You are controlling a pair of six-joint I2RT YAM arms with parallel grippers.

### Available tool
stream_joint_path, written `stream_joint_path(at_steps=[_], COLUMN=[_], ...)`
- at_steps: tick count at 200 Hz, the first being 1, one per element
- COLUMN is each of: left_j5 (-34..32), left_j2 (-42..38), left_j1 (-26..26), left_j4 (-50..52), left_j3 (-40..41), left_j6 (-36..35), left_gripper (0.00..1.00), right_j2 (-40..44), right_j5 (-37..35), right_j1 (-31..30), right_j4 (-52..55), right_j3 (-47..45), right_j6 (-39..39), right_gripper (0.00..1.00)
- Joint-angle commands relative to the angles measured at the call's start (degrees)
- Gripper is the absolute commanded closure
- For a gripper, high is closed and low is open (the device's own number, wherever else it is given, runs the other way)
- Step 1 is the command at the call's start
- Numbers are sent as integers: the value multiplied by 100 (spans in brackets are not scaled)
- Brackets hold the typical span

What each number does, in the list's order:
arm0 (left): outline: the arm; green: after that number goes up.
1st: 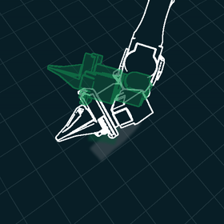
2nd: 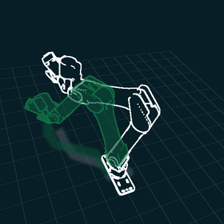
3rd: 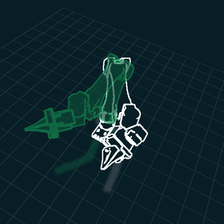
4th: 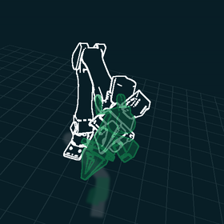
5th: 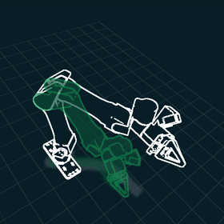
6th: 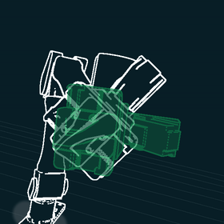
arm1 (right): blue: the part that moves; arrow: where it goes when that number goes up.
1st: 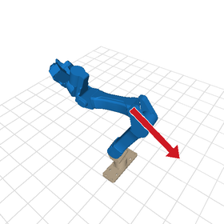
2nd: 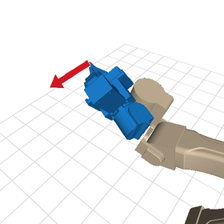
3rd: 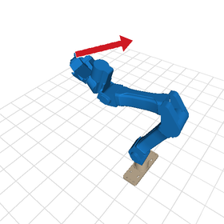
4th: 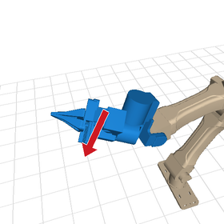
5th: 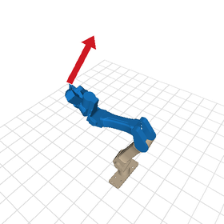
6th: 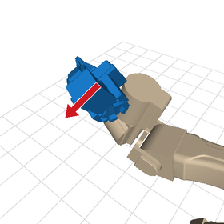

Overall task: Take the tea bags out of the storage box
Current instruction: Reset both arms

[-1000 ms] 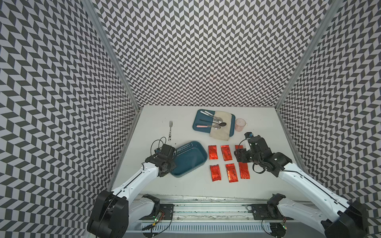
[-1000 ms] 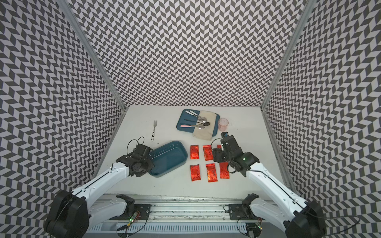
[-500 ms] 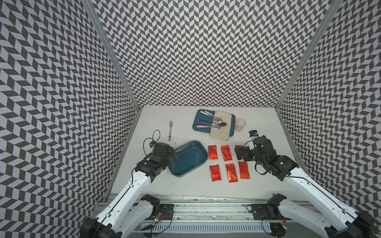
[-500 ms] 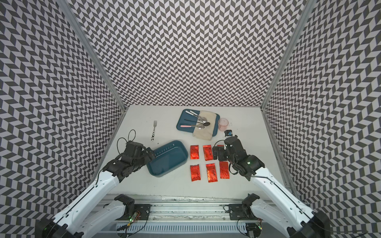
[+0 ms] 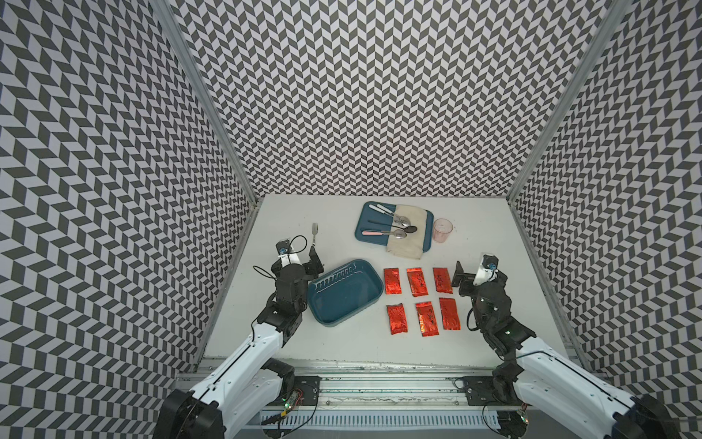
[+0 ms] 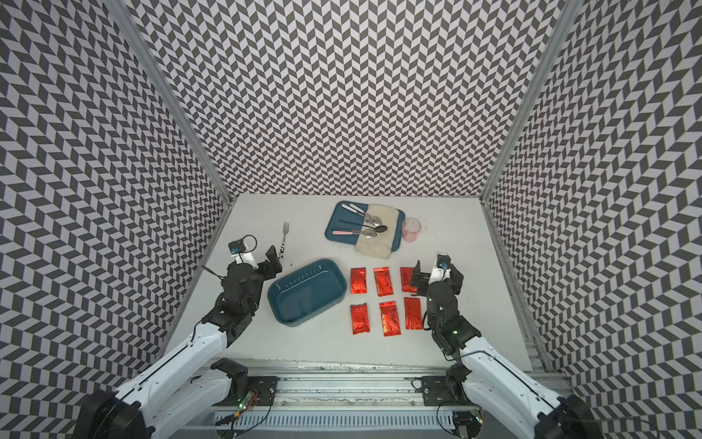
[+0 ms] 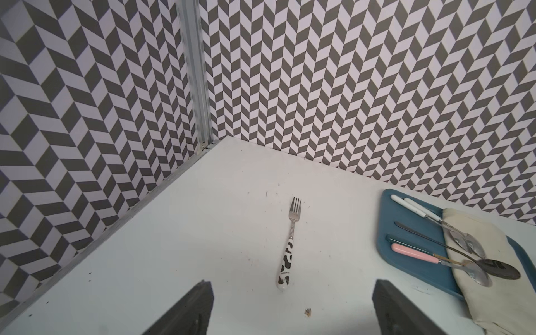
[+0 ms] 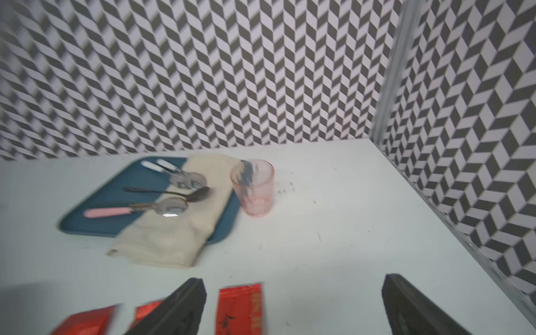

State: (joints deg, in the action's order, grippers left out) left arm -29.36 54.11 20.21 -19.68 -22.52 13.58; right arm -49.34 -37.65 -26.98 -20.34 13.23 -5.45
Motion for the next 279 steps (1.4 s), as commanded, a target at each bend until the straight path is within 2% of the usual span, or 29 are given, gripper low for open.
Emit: stream_joint_path(at_steps=[1,25,35,43,62,70,84,94,106,119,130,144,166,279], left_j5=[-196,-373,-356,-247,163,189,990,1280,1598,1843,2098,2206,2562,2699], left_j2=[313,1157,1566,1853,2527,2754,3021,3303,3252,3357,3348,3458,3490,3452], left_j1=[-92,-222,-339,-465,-810,-935,-1368,-1588,-1699,-1650,-1564,-1572,-1808,-1889], left_j4=[-1951,-2816,-3329,-3575,-4464,-4864,-4941,-5198,-4626,-5125,-5467,-5747,-5075,-4991], left_j3=[500,746,817,802,942,939,917,836,654,871,1070,1128,765,749], left_j6=[-968,-1250,-1374,-1400,-1479,-1609,-1326,-1238,-1149,-1396,-1567,-1642,-1454,-1400], left_gripper=[6,5,4,4,2,1,2,2,1,1,0,0,1,0], right_j2=[-490,-1154,-1421,-1575,-1938,-2124,-2517,-2863,-3418,-3861,-4106,-3921,-3837,-3873], right_j5=[-467,-134,94,159,820,989,1319,1614,1859,2500,2560,2623,2485,2467], right_j1=[325,894,1125,1261,1831,1984,2179,2286,2347,2351,2329,2329,2338,2331], right_j4=[-1321,-2210,-2750,-2682,-2989,-3491,-4296,-4791,-5339,-5899,-6346,-5915,-5079,-5270], right_j3=[-5,-484,-528,-361,-221,-267,-321,-303,-278,-306,-349,-288,151,92], right_j6=[240,-31,96,138,-108,-99,44,99,66,371,473,472,395,380], right_gripper=[0,1,0,0,0,1,1,1,0,1,0,0,1,1])
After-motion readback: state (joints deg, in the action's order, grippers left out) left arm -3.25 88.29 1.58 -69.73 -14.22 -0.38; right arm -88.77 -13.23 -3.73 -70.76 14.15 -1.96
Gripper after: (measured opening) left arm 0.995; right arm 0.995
